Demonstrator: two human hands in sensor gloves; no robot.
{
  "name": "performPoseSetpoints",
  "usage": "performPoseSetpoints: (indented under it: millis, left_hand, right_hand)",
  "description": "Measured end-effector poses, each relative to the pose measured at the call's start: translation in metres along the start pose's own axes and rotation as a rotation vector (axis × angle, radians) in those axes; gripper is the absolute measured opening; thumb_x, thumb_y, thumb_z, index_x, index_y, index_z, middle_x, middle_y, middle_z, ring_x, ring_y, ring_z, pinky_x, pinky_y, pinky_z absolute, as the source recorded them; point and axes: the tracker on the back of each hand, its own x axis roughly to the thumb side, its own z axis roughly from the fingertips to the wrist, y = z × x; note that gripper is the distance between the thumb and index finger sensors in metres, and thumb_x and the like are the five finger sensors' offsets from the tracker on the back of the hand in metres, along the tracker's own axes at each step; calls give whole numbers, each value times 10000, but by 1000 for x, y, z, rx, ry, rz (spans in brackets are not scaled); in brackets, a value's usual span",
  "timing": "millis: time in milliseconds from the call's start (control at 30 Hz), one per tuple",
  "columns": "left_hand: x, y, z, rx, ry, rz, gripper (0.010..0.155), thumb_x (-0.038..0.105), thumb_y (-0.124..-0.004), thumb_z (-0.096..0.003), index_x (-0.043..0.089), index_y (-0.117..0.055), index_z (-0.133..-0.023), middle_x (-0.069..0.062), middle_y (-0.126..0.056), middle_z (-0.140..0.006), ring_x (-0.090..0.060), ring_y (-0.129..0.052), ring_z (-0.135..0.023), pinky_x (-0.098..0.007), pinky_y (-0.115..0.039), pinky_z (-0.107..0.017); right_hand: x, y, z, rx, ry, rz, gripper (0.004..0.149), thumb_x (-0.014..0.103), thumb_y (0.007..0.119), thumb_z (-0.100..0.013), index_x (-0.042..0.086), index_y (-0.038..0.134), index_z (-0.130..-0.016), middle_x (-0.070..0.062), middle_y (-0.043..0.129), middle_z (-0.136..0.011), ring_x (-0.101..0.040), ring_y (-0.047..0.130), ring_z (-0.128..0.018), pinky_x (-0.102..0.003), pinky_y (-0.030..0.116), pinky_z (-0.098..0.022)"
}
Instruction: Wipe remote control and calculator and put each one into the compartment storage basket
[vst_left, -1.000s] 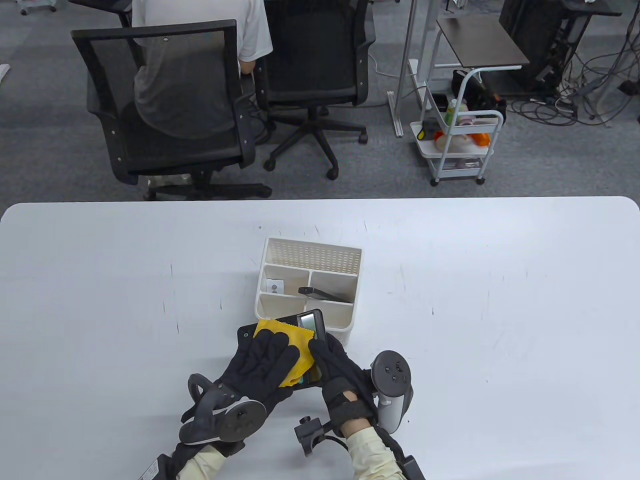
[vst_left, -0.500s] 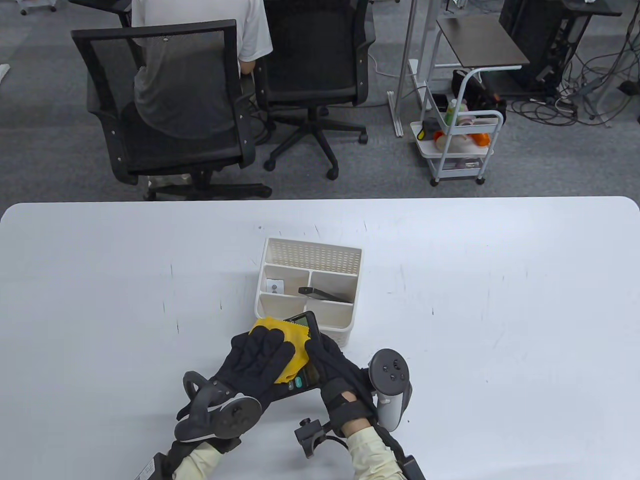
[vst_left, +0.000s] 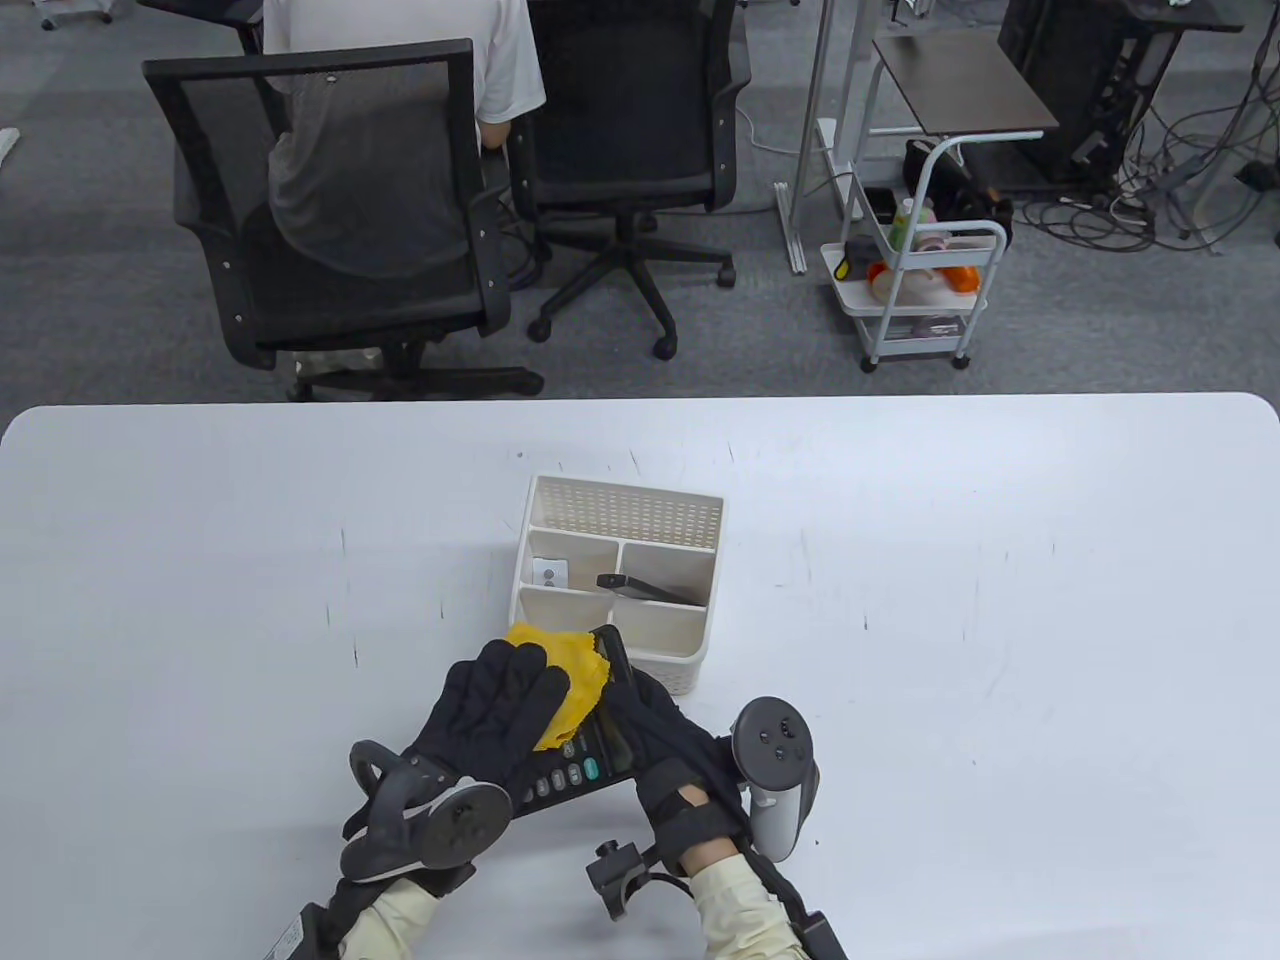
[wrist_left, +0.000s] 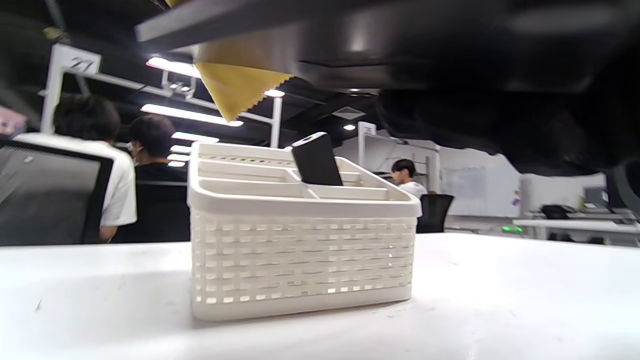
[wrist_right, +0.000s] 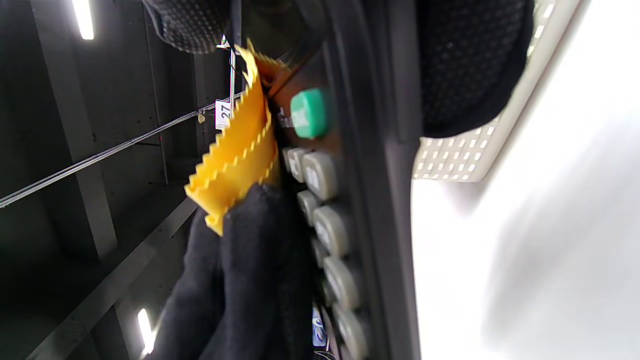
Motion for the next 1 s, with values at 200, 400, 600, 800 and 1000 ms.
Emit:
performPoseSetpoints:
  millis: [200, 400, 600, 800, 1000]
  left_hand:
    - [-24, 2, 5, -28, 112, 52, 594, 485, -545, -536, 276, -515, -1091, -51, -524, -1153, -358, -550, -1077, -518, -538, -758]
    - [-18, 3, 5, 14, 93, 35, 596, 480, -547, -535, 272, -505, -1092, -57, -481, -1151, -362, -507, -1078, -520, -523, -760]
    - [-10, 4, 7, 4, 35, 65, 593, 480, -547, -535, 272, -523, -1089, -55, -488, -1145, -358, -521, -1076, -521, -535, -758]
    - [17, -5, 6, 2, -118, -73, 598, 481, -535, -533, 269, -496, -1091, -55, -470, -1147, -353, -508, -1079, -520, -525, -763]
    - [42, -8, 9, 20, -248, -155, 598, 486, -530, -530, 281, -486, -1090, -40, -462, -1152, -347, -477, -1083, -519, -508, -768]
  right_hand:
    - [0, -2, 1, -35, -7, -1, 627, 384, 639, -624, -73, 571, -1048, -314, 831, -893, -406, 968, -617, -484, 860, -417]
    - [1, -8, 2, -69, -20, -47, 626, 390, 631, -627, -65, 568, -1052, -313, 827, -899, -404, 967, -622, -484, 860, -421]
    - [-3, -21, 3, -163, -6, -147, 629, 394, 607, -637, -59, 525, -1066, -307, 792, -928, -401, 944, -660, -484, 848, -449]
    - [-9, -36, 4, -255, 13, -239, 635, 395, 591, -642, -53, 482, -1079, -306, 748, -957, -410, 909, -702, -498, 827, -480]
    - [-12, -37, 3, -256, 17, -280, 639, 388, 585, -644, -66, 465, -1078, -313, 732, -963, -417, 900, -715, -506, 827, -489]
